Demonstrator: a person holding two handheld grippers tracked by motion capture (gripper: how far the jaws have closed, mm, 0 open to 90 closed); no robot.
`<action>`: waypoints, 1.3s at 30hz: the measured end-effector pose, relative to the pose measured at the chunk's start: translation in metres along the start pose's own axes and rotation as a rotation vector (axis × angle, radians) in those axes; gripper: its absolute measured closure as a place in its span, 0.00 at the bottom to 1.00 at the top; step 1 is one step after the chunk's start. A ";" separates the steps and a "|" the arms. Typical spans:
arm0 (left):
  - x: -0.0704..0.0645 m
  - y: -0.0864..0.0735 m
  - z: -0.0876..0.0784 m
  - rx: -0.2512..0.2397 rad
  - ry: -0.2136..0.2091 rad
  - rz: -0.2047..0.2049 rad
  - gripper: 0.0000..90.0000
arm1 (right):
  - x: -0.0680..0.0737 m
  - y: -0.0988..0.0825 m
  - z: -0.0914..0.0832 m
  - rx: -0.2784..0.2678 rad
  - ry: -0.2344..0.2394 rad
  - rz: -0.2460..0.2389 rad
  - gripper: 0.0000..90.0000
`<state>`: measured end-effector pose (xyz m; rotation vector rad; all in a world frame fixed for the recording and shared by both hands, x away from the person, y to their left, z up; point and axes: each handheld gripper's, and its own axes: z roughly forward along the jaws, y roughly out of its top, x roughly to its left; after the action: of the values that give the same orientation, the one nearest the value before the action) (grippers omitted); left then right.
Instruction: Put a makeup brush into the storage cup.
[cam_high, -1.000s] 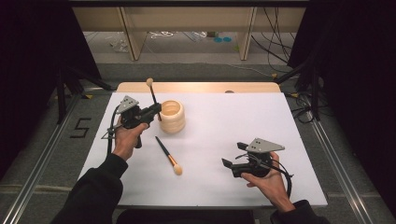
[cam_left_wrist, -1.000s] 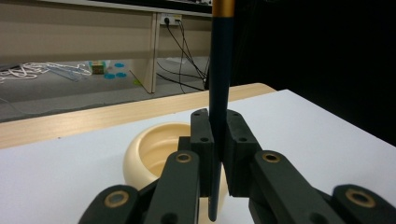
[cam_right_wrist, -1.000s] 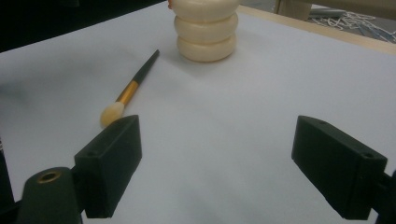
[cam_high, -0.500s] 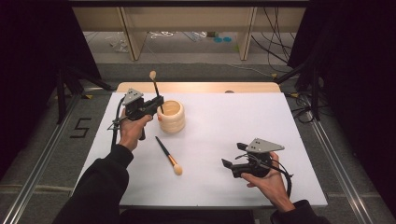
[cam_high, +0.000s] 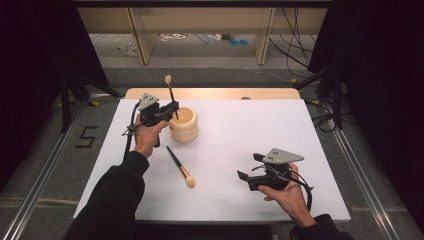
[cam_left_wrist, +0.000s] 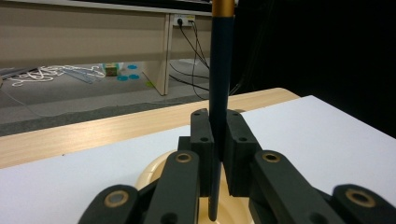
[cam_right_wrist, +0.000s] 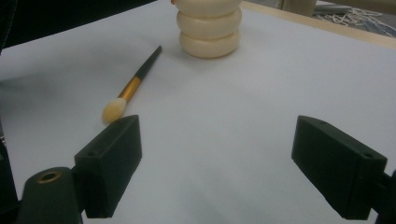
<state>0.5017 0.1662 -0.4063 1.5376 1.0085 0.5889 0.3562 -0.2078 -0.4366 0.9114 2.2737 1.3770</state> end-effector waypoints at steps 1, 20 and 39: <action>0.000 -0.001 0.001 -0.001 0.001 -0.004 0.93 | 0.000 0.000 0.000 0.002 0.001 0.001 0.19; -0.001 -0.011 0.014 0.020 0.014 0.009 0.93 | 0.000 0.000 0.000 0.001 0.007 0.001 0.19; 0.001 -0.026 0.022 0.073 0.026 0.022 0.92 | 0.001 -0.001 0.001 0.007 0.014 0.006 0.19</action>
<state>0.5129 0.1551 -0.4367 1.6103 1.0439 0.5948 0.3562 -0.2069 -0.4377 0.9143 2.2895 1.3833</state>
